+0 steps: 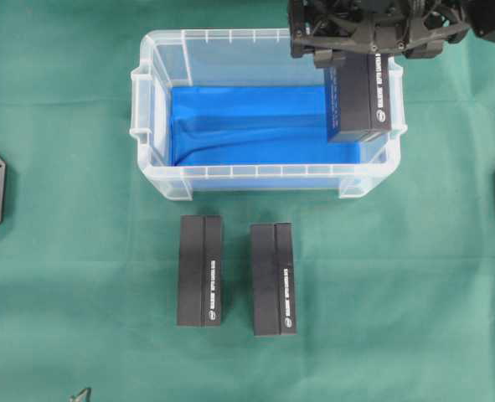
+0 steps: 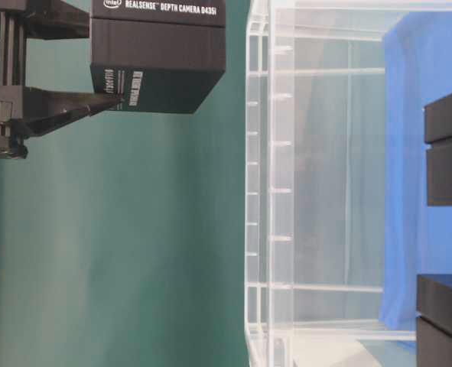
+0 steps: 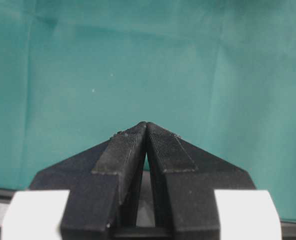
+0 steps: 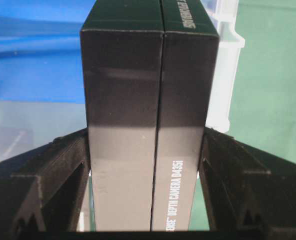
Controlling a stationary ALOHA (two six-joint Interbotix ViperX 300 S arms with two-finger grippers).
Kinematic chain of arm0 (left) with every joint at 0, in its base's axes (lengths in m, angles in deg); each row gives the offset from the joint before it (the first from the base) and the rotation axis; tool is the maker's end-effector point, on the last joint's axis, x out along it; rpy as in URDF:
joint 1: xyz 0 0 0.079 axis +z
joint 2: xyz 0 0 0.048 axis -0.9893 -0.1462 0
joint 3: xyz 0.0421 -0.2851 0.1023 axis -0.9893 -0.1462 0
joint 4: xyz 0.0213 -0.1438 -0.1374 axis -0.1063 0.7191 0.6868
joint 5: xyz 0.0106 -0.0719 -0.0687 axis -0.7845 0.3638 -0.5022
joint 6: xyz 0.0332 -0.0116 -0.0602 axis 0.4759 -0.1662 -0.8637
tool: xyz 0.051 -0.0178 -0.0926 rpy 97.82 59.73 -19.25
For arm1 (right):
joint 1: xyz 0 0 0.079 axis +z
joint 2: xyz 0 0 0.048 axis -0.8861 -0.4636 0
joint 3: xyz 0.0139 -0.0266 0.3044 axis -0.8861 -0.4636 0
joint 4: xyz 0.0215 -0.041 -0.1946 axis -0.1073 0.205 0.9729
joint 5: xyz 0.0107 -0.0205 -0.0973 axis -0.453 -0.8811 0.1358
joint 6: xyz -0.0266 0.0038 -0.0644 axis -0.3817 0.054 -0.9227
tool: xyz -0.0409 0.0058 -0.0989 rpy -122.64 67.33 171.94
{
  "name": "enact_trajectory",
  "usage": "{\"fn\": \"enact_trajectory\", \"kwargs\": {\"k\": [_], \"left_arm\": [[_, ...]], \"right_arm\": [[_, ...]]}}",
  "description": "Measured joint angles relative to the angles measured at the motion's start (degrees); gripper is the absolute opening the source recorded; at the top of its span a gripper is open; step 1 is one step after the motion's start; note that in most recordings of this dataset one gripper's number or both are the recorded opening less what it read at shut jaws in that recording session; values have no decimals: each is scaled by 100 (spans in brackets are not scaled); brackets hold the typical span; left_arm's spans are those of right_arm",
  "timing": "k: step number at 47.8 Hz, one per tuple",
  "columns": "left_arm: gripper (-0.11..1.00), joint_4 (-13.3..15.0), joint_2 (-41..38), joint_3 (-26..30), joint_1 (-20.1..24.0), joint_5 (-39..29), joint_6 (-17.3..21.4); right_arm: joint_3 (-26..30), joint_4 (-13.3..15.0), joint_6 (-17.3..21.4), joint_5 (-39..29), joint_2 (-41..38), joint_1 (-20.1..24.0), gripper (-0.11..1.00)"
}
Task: Take the box out of the case with the right arm.
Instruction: 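Lift the right box up out of the case with the right gripper, then carry the box forward and lower it right of the middle box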
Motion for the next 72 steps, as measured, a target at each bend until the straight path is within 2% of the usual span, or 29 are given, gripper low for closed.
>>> {"fn": "enact_trajectory", "kwargs": {"k": [15,21,46,65,72], "left_arm": [[2,0,0,0,0,0,0],[2,-9,0,0,0,9,0],[2,0,-35,0,9,9,0],[2,0,-44,0,0,9,0],[2,-9,-44,0,9,0,0]], "right_arm": [[0,0,26,-70,0,167,64],[0,0,202,-132,0,334,64],[0,-9,1169,-246,0,1433,64],[0,-229,2312,-325,0,2487,64],[0,-272,2584,-334,0,2769,64]]}}
